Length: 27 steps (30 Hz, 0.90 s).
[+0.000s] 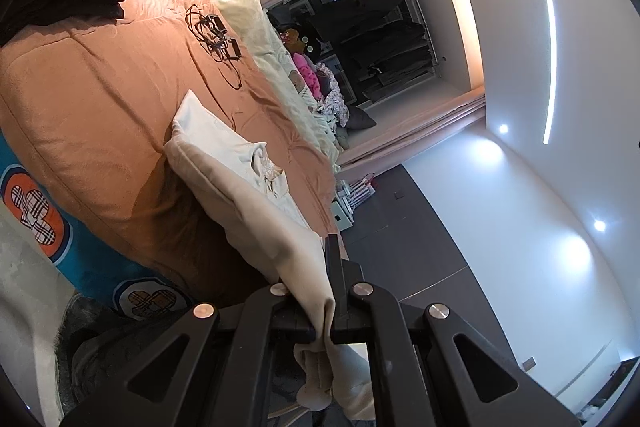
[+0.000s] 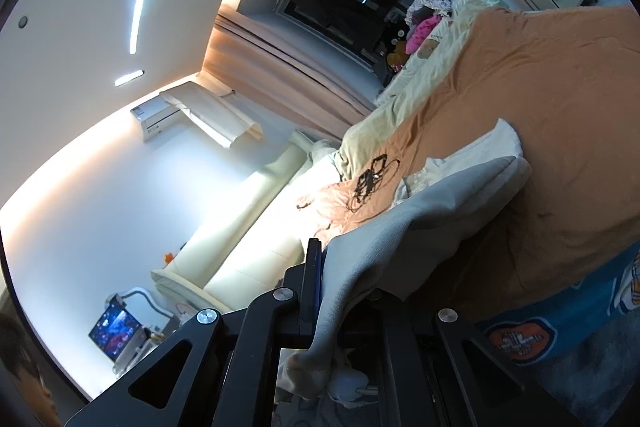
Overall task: Fold large clothes
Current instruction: 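Lift the held hem with both tools and fold it over toward the collar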
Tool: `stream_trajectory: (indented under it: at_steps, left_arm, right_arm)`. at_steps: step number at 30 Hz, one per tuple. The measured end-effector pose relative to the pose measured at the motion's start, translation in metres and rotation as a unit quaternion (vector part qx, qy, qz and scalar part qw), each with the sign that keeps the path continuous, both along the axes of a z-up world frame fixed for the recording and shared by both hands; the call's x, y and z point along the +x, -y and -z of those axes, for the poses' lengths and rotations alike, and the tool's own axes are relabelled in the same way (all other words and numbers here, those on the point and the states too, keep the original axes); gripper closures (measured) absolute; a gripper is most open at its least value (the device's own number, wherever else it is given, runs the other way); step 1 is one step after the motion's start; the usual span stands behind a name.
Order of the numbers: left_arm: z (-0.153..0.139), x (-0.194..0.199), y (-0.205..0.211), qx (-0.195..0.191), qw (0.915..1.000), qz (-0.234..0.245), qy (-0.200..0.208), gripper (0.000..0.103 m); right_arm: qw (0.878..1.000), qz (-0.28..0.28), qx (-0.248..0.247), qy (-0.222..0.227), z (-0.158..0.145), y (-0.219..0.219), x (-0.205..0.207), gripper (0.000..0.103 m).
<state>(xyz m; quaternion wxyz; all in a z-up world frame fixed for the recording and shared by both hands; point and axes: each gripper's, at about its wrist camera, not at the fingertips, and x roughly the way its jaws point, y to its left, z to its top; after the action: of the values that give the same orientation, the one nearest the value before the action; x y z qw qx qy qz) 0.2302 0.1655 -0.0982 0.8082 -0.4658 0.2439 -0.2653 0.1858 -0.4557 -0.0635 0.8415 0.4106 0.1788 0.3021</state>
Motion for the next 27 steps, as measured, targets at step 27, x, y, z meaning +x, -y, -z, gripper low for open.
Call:
stream_trajectory:
  at_steps: [27]
  left_arm:
    - [-0.053,0.181,0.011,0.079,0.9966,-0.02,0.004,0.098]
  right_arm:
    - [0.998,0.05,-0.043,0.002,-0.039,0.006,0.177,0.097]
